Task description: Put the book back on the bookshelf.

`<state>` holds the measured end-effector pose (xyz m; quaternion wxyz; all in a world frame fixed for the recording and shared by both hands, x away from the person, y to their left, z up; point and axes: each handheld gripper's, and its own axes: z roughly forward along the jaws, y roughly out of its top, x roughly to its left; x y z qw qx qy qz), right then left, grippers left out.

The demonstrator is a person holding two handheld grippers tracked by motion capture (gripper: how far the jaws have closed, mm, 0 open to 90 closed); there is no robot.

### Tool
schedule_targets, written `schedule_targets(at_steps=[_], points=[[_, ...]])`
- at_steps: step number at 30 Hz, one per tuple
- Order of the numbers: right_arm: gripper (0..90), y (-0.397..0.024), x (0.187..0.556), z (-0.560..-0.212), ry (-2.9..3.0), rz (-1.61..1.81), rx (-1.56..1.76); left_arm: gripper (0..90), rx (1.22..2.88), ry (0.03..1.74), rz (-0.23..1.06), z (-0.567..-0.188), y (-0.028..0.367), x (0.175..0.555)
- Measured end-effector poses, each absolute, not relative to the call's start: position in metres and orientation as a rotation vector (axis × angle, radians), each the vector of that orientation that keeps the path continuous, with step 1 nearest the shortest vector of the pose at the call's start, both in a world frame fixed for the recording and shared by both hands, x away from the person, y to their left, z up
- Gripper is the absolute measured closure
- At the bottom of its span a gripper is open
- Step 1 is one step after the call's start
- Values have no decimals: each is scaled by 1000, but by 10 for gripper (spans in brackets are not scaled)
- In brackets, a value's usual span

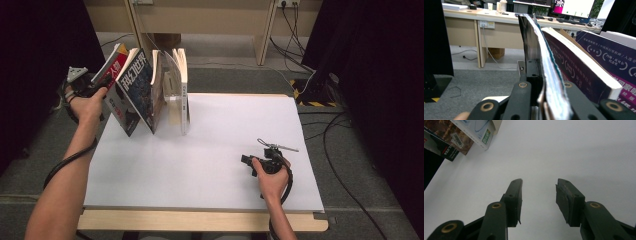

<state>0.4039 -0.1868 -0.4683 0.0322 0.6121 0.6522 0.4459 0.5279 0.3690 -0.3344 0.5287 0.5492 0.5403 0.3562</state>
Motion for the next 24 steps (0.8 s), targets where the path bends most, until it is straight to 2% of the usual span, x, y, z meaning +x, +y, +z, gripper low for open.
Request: schedule_targets(at_steps=[12,24], points=[[564,-188,404,-468,2002,1376,1872,715,1301,1345,841,-337,374,528],[564,-186,404,-469,2009,1372,1883,665,1291,1403,820,-349,389,526]])
